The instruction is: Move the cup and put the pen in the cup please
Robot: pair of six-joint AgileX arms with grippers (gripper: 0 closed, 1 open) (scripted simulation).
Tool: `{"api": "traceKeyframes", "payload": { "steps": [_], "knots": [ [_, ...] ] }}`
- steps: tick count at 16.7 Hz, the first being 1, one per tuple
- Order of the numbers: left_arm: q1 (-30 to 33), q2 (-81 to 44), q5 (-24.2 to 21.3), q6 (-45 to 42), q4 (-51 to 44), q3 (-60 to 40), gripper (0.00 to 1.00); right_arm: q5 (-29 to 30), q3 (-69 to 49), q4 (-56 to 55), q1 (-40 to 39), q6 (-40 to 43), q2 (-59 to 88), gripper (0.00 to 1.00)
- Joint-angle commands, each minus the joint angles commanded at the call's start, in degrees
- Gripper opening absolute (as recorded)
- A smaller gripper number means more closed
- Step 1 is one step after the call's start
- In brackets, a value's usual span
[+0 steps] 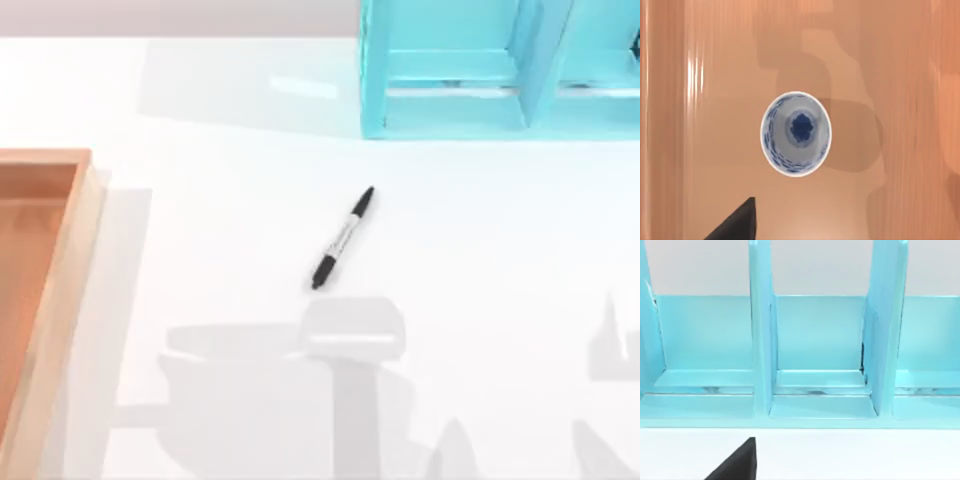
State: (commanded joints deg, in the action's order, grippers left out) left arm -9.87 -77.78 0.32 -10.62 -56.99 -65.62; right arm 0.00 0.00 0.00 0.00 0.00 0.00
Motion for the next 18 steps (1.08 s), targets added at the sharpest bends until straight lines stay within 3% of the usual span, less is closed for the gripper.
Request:
{"api": "traceKeyframes", "payload": {
  "steps": [7, 14, 18],
  "knots": [
    [-2.8, -22.9, -0.1, -3.0, -16.2, -19.1, 1.0, 0.0, 0.0, 0.0, 0.0, 0.0, 0.0, 1.0],
    [-2.6, -24.1, -0.1, -3.2, -16.8, -19.8, 1.0, 0.0, 0.0, 0.0, 0.0, 0.0, 0.0, 1.0],
    [-2.9, -25.7, -0.1, -3.2, -10.6, -14.9, 1.0, 0.0, 0.0, 0.0, 0.0, 0.0, 0.0, 1.0]
  ]
}}
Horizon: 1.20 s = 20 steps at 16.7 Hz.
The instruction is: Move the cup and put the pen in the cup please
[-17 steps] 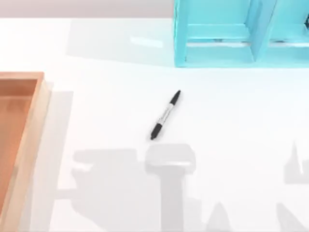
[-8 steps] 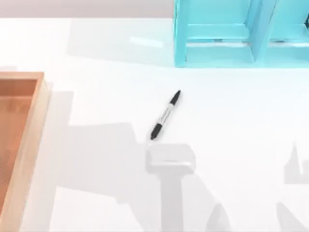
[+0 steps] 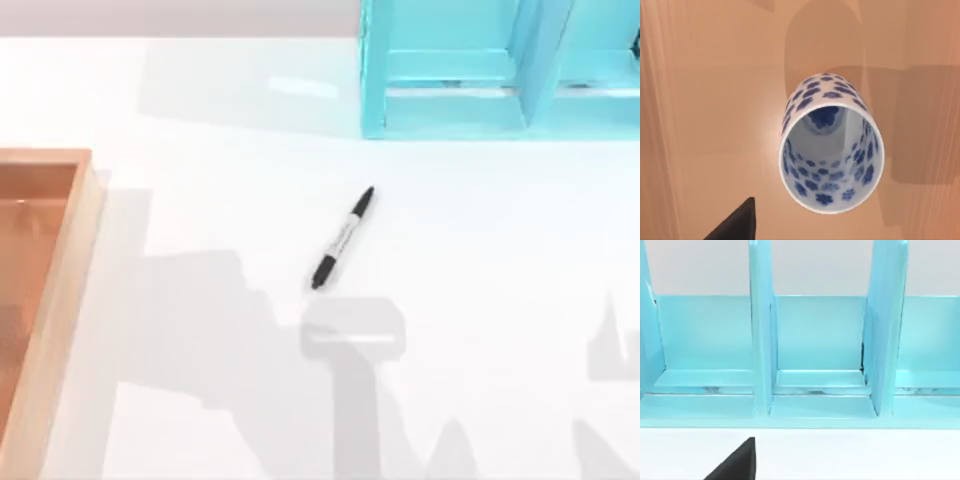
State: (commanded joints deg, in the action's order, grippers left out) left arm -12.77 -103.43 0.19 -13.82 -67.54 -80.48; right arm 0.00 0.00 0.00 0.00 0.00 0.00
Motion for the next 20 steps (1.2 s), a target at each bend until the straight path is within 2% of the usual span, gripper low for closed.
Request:
{"api": "traceKeyframes", "payload": {
  "steps": [5, 11, 20],
  "knots": [
    [-0.2, -3.0, 0.0, -0.3, 13.2, 9.6, 1.0, 0.0, 0.0, 0.0, 0.0, 0.0, 0.0, 1.0],
    [-0.3, -3.5, 0.0, -0.4, 15.5, 11.9, 1.0, 0.0, 0.0, 0.0, 0.0, 0.0, 0.0, 1.0],
    [-0.3, -3.5, 0.0, -0.4, 15.5, 11.9, 0.32, 0.0, 0.0, 0.0, 0.0, 0.0, 0.0, 1.0]
  ]
}}
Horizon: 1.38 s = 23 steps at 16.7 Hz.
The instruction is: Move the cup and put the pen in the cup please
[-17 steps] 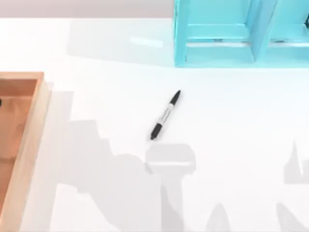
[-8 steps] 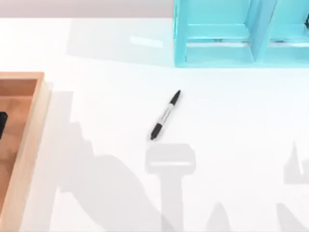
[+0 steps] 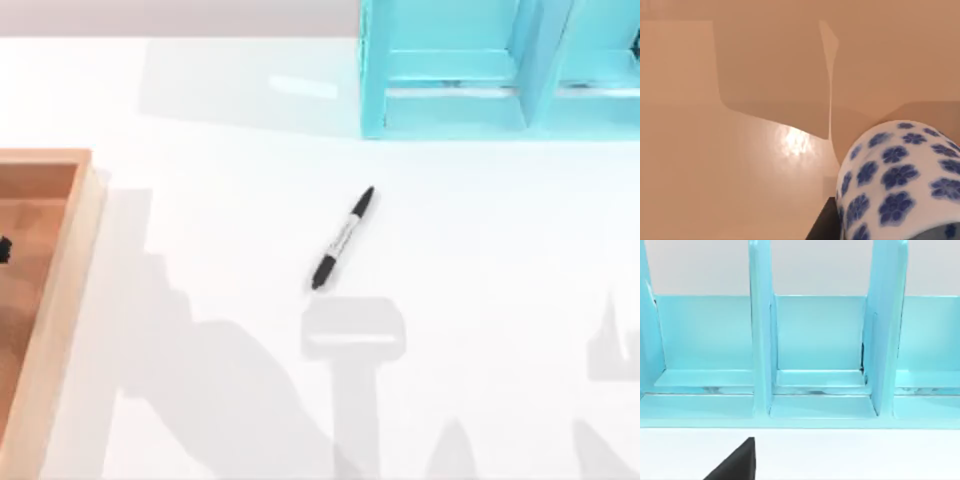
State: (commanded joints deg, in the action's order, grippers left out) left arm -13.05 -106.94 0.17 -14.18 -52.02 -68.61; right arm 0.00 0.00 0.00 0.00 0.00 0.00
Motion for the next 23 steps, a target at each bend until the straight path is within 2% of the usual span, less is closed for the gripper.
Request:
{"api": "traceKeyframes", "payload": {
  "steps": [4, 5, 15, 23],
  "knots": [
    [0.0, 0.0, 0.0, 0.0, 0.0, 0.0, 0.02, 0.0, 0.0, 0.0, 0.0, 0.0, 0.0, 1.0],
    [0.0, 0.0, 0.0, 0.0, 0.0, 0.0, 0.0, 0.0, 0.0, 0.0, 0.0, 0.0, 0.0, 1.0],
    [0.0, 0.1, 0.0, 0.1, -0.3, -0.5, 0.0, 0.0, 0.0, 0.0, 0.0, 0.0, 0.0, 1.0],
    [0.1, 0.4, -0.5, 3.7, -10.0, -12.0, 0.0, 0.0, 0.0, 0.0, 0.0, 0.0, 0.0, 1.0]
  ]
}}
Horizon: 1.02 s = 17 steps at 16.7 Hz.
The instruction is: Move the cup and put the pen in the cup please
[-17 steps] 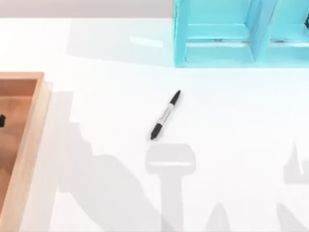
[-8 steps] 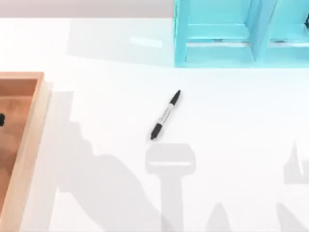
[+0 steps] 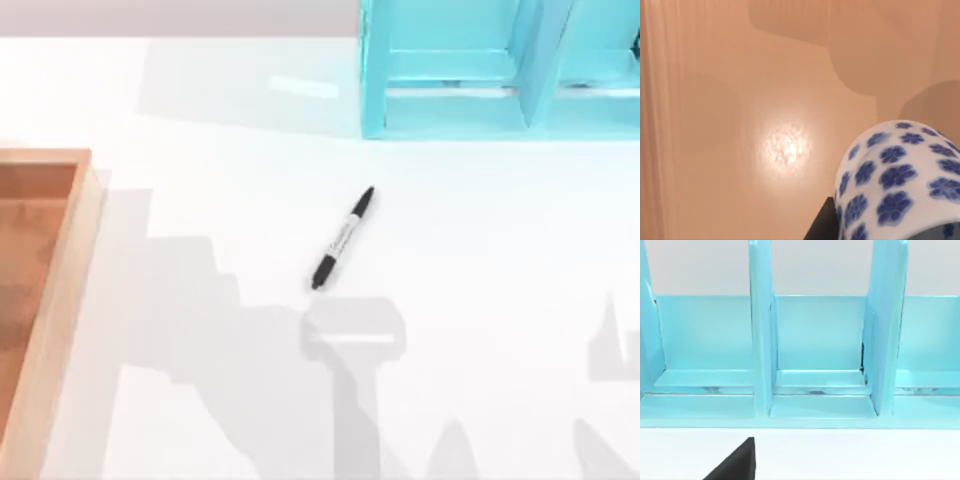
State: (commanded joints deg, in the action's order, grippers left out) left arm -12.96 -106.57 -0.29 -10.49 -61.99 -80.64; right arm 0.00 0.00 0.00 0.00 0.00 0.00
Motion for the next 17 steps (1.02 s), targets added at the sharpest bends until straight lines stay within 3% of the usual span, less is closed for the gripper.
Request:
{"api": "traceKeyframes", "payload": {
  "steps": [5, 14, 17],
  "knots": [
    [4.0, 0.4, -1.0, 4.4, -9.4, -3.6, 0.0, 0.0, 0.0, 0.0, 0.0, 0.0, 0.0, 1.0],
    [24.1, 4.3, 0.0, 20.9, -22.5, -14.7, 0.0, 0.0, 0.0, 0.0, 0.0, 0.0, 0.0, 1.0],
    [26.7, 4.9, 0.3, 23.0, -23.5, -16.2, 0.0, 0.0, 0.0, 0.0, 0.0, 0.0, 0.0, 1.0]
  ]
}}
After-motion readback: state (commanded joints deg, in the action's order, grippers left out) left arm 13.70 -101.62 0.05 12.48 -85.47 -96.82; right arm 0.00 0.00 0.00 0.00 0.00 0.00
